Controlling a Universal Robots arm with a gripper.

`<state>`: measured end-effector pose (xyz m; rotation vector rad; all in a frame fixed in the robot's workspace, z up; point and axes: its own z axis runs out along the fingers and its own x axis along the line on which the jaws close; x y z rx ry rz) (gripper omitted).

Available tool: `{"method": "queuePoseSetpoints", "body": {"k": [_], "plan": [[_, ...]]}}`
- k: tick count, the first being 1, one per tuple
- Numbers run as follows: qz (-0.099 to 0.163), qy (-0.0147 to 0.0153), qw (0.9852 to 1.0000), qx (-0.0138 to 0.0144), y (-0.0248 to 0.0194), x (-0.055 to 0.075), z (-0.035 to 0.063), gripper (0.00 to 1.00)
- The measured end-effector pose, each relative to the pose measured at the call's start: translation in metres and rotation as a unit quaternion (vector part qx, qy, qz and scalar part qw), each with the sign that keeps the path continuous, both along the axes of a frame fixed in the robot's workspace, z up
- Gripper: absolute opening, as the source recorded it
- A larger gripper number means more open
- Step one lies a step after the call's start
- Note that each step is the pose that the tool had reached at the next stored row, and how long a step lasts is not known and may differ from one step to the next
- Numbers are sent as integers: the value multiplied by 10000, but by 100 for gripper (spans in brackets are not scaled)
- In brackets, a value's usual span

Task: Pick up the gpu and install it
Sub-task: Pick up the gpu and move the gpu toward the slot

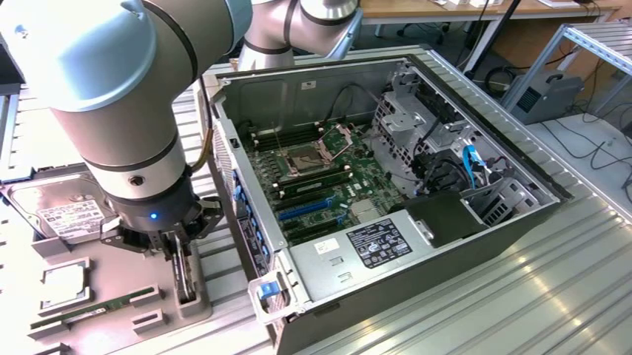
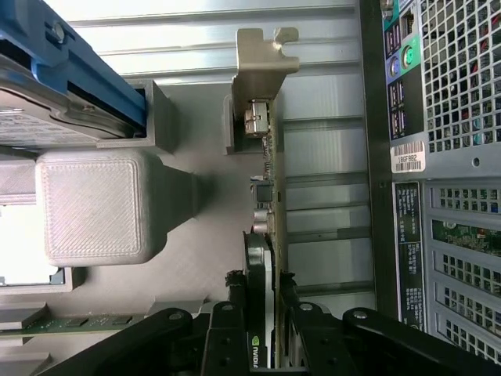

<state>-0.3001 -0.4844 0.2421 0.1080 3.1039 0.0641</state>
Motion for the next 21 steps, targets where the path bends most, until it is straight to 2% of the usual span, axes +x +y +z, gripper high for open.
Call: {"method": "queuePoseSetpoints", "body": {"k": [7,10,14,17,21], "plan": [[8,0,10000,0,0,0,0,27],[152,0,9999,1,0,0,1,27],[153,0,9999,1,0,0,18,27],[153,0,9999,2,0,3,106,27],[153,-1,9999,2,0,5,331,27]]}}
